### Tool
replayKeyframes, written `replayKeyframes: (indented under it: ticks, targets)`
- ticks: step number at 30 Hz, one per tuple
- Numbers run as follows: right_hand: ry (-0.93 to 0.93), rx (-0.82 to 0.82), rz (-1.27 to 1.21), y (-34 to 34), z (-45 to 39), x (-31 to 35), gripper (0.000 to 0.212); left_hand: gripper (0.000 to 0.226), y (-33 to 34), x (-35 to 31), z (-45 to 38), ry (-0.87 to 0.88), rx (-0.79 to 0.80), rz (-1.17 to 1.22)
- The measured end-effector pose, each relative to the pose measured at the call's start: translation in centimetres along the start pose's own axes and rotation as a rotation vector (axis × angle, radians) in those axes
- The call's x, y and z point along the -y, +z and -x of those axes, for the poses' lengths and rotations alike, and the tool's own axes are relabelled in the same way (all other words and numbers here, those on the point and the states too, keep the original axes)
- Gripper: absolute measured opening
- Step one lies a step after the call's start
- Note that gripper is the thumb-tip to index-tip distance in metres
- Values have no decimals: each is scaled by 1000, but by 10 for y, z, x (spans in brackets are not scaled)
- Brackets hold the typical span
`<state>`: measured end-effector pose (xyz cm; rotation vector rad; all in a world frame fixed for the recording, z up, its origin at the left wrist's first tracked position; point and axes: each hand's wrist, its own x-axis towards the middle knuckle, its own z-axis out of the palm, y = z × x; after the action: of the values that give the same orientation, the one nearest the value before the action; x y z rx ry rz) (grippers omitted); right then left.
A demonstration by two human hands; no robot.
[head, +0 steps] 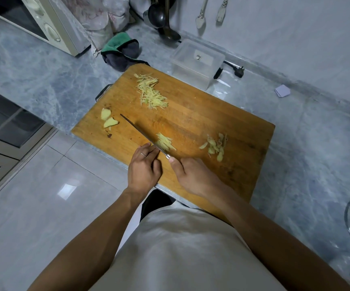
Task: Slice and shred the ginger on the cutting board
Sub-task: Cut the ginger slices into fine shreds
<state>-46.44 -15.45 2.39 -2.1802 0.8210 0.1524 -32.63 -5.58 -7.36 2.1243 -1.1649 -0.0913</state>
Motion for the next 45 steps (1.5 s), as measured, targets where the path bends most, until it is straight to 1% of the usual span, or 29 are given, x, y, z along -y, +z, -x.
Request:
replayKeyframes:
  ticks: [8,18,22,25,31,34,36,38,42,45]
  targets:
    - [-1,8,-33,-6,2,-5,62,39,7,5,2,14,-50,-12]
    - [24,4,-74,-12,-1,0,65,39,6,5,0,-5,-36,-16]
    - [36,22,-99,-13,-1,-1,65,40,4,1,1,-51,-60,-65]
    - [49,35,-133,-14,-1,0,65,41,5,-4,1,-111,-94,-57]
    - [66,19,-196,-12,-1,-4,65,42,4,-8,2,-151,-78,-19]
    - [107,43,-266,-16,1,-5,63,40,-2,-12,3,-199,-61,74]
    - [129,43,-301,-20,3,-5,62,34,-10,-15,1,-272,-49,205]
    - [129,29,-298,-27,5,-7,64,28,-20,-18,-3,-368,-71,324]
    - [65,-41,-182,-39,5,-17,61,21,-43,-27,-17,-546,-101,461]
    - [13,-73,-13,-45,9,-23,57,20,-56,-32,-26,-587,-208,553]
